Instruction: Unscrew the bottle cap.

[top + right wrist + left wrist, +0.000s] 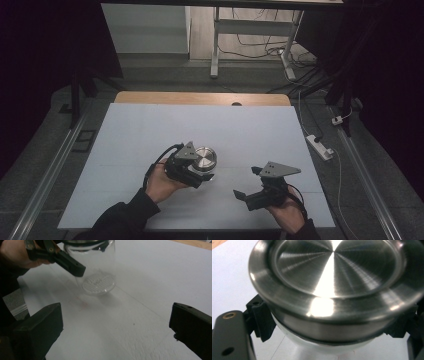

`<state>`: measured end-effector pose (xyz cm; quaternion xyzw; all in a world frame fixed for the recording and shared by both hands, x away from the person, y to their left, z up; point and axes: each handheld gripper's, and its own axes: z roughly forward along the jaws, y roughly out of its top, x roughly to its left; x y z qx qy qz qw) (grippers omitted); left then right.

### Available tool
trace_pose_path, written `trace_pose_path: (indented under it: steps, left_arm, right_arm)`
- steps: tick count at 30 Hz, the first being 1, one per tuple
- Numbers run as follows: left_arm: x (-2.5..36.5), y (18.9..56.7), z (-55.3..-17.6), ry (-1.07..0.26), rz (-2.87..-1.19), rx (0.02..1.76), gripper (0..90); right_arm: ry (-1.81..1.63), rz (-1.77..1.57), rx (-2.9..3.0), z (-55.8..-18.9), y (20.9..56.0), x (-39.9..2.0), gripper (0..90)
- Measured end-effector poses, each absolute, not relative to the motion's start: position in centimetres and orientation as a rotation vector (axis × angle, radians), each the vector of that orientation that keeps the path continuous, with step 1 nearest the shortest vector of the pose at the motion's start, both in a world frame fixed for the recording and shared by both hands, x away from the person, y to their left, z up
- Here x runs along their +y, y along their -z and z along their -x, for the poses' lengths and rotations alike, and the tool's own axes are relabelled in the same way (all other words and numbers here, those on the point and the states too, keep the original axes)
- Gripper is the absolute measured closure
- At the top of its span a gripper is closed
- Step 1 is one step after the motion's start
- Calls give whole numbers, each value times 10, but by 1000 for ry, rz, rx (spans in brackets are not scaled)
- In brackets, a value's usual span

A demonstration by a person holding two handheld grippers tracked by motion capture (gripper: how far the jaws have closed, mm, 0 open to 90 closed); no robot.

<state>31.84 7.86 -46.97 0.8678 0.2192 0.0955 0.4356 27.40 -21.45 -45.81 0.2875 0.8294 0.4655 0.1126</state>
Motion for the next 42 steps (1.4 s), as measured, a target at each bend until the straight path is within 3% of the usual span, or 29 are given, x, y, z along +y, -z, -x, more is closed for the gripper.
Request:
trace_pose_path:
  steps: [32,42]
  left_arm:
    - [75,472,-318,-214,-2162,548,156]
    - [75,473,-318,-216,-2170,553,156]
  right_arm:
    - [-1406,-762,2493,-314,420,-130,2]
    - [-1393,-718,2502,-321,422,-110,125]
